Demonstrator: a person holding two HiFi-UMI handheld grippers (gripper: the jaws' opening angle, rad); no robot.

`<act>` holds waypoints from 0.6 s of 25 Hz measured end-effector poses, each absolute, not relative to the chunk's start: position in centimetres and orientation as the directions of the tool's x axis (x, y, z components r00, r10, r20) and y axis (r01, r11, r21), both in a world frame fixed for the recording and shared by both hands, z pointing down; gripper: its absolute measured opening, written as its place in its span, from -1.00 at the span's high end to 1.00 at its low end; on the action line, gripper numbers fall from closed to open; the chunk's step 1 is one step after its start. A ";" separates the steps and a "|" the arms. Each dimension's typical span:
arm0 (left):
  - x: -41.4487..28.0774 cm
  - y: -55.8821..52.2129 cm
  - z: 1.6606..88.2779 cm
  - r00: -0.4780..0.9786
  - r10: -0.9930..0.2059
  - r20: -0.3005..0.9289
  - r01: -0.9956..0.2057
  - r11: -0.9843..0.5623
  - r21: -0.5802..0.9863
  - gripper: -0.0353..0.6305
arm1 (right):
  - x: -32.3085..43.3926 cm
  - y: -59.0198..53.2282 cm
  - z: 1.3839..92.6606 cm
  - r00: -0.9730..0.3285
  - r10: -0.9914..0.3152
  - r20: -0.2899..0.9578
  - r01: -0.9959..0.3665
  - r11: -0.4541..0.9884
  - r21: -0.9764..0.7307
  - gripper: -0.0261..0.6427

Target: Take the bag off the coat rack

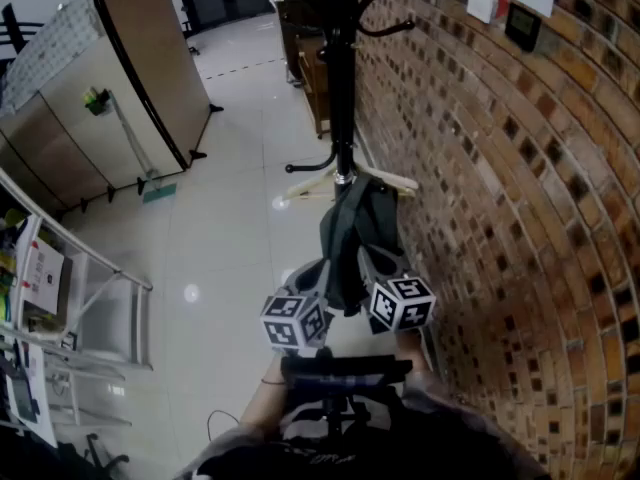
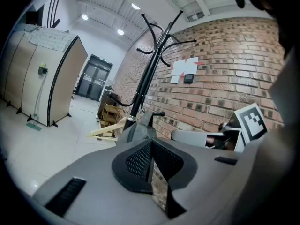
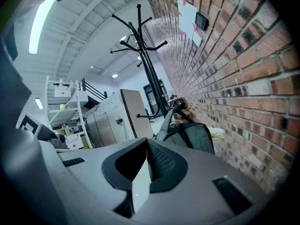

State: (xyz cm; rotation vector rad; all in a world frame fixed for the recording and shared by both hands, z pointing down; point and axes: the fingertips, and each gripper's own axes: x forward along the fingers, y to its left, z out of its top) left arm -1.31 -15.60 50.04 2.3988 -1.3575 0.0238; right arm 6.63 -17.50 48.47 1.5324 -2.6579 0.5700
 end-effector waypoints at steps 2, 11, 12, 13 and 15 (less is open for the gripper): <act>-2.6 -16.9 49.6 0.541 -0.818 0.195 -0.821 -0.463 0.334 0.87 | 5.8 -19.2 48.4 -0.502 -0.842 0.198 -0.849 0.437 -0.296 0.89; -6.0 -22.3 49.3 0.596 -0.780 0.192 -0.785 -0.514 0.346 0.87 | 3.9 -24.6 47.7 -0.422 -0.880 0.217 -0.891 0.359 -0.279 0.65; -6.1 -22.7 49.3 0.602 -0.775 0.192 -0.780 -0.520 0.348 0.87 | 4.0 -25.0 47.6 -0.411 -0.883 0.224 -0.897 0.348 -0.273 0.62; -6.1 -23.0 49.4 0.607 -0.771 0.192 -0.776 -0.524 0.351 0.87 | 4.1 -25.4 47.5 -0.400 -0.887 0.231 -0.902 0.337 -0.268 0.62; -6.1 -23.4 49.7 0.618 -0.761 0.196 -0.768 -0.532 0.358 0.87 | 4.3 -26.1 47.4 -0.385 -0.891 0.240 -0.910 0.323 -0.261 0.62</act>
